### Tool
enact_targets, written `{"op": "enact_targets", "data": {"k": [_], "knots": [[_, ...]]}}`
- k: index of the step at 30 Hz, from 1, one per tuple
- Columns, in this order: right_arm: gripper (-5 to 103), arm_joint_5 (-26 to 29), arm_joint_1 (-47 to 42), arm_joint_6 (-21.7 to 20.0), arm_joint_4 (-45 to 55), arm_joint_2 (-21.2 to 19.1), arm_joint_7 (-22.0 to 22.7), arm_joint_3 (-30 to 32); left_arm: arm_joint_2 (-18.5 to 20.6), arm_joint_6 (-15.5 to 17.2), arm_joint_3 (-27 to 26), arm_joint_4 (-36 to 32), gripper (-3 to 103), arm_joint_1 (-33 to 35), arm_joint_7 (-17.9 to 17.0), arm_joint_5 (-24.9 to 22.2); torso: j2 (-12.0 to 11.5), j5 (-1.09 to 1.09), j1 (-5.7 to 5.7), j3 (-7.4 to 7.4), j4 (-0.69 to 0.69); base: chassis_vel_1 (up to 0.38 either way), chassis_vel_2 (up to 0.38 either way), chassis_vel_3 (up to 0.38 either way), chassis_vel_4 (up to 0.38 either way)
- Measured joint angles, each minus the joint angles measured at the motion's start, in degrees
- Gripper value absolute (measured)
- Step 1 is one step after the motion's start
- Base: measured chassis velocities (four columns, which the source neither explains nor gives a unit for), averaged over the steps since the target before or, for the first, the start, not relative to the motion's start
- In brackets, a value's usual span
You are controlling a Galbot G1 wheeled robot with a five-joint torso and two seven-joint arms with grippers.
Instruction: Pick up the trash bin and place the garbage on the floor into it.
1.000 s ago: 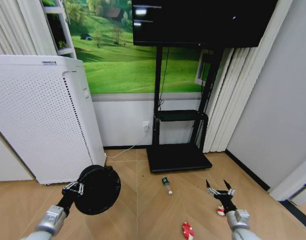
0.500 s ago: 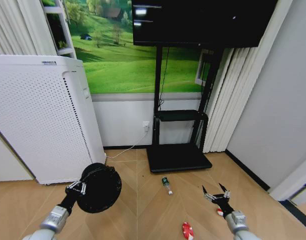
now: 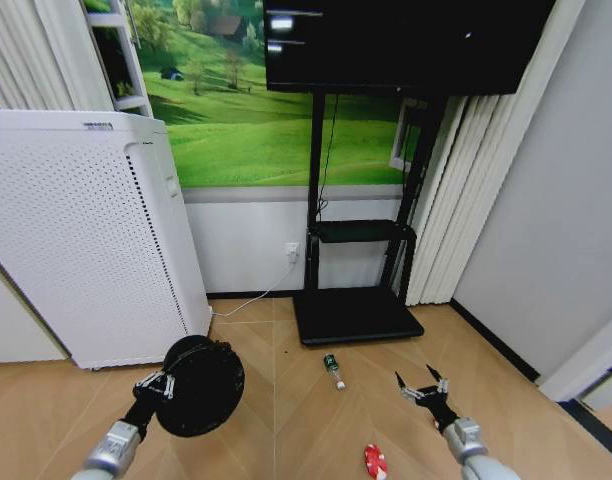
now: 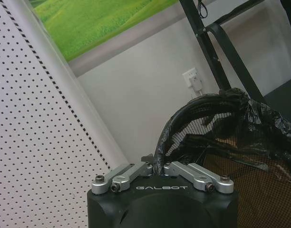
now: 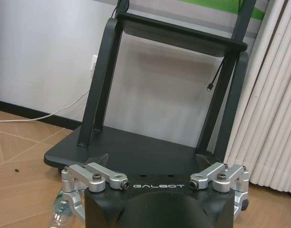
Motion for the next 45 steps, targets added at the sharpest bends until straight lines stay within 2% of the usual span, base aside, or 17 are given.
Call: {"op": "enact_targets", "data": {"k": [6, 10, 14, 17, 22, 25, 29, 31, 32, 35, 45], "knots": [[100, -0.12, 0.62, 0.38, -1.20, 0.30, -0.37, -0.59, -0.19, -0.13, 0.11, 0.26, 4, 0.16, -0.04, 0.23, 0.00, 0.00, 0.00, 0.00, -0.01, -0.062, 0.054, 0.065, -0.066], [100, -0.61, 1.42, 0.62, -1.72, 0.24, 3.42, -2.18, -0.84, -0.14, 0.51, 0.68, 4, 0.24, -0.48, 0.58, 0.00, 0.01, 0.00, 0.00, 0.00, -0.142, 0.143, 0.152, -0.164], [100, -0.79, 2.04, 0.19, -1.42, -0.30, 3.98, -3.00, -1.68, 0.25, 0.89, 1.33, 4, 0.74, -0.76, 1.06, -0.01, -0.02, 0.02, 0.02, -0.02, -0.155, 0.151, 0.173, -0.176], [100, -1.61, 3.35, -0.80, -1.43, -1.75, 5.17, -4.90, -3.42, 1.37, 1.12, 2.65, 4, 1.88, -1.62, 1.94, -0.01, 0.00, 0.02, 0.02, 0.03, -0.122, 0.096, 0.086, -0.085], [100, -1.29, 5.30, -3.15, -1.95, -4.76, 7.66, -8.97, -4.64, 1.50, 1.44, 4.67, 4, 3.12, -2.20, 2.62, 0.00, 0.00, 0.00, 0.00, 0.01, 0.034, -0.014, -0.035, 0.026], [100, 0.11, 8.13, -3.92, -3.97, -7.16, 8.89, -14.25, -4.23, 1.49, 1.45, 5.32, 4, 3.34, -2.31, 2.63, 0.01, -0.01, -0.01, -0.01, -0.01, 0.048, -0.057, -0.045, 0.052], [100, 1.68, 10.66, -3.92, -5.95, -8.09, 9.32, -18.58, -3.50, 1.63, 1.43, 5.31, 4, 3.30, -2.32, 2.49, 0.01, 0.00, -0.01, 0.00, -0.02, 0.009, -0.008, -0.008, 0.014], [100, 4.05, 14.01, -3.99, -8.12, -8.60, 9.74, -23.81, -2.91, 2.17, 1.43, 5.26, 4, 3.04, -2.31, 2.29, 0.01, 0.00, -0.01, 0.00, 0.00, 0.000, 0.000, 0.000, 0.000], [100, 4.05, 14.01, -3.99, -8.12, -8.60, 9.74, -23.81, -2.91, 2.17, 1.43, 5.26, 4, 3.04, -2.31, 2.29, 0.01, 0.00, -0.01, 0.00, 0.00, 0.000, 0.000, 0.000, 0.000], [100, 7.58, 20.99, -4.26, -13.57, -7.90, 9.71, -32.34, -1.99, 2.54, 1.68, 4.95, 4, 3.01, -2.22, 2.23, 0.01, -0.02, 0.00, 0.01, 0.00, 0.000, 0.000, 0.000, 0.000], [100, 10.94, 29.58, -5.11, -23.73, -5.11, 9.28, -43.82, -0.81, 2.55, 1.75, 4.88, 4, 3.12, -2.14, 1.96, 0.01, -0.01, 0.00, 0.01, -0.01, 0.000, 0.000, 0.000, 0.000]]}}
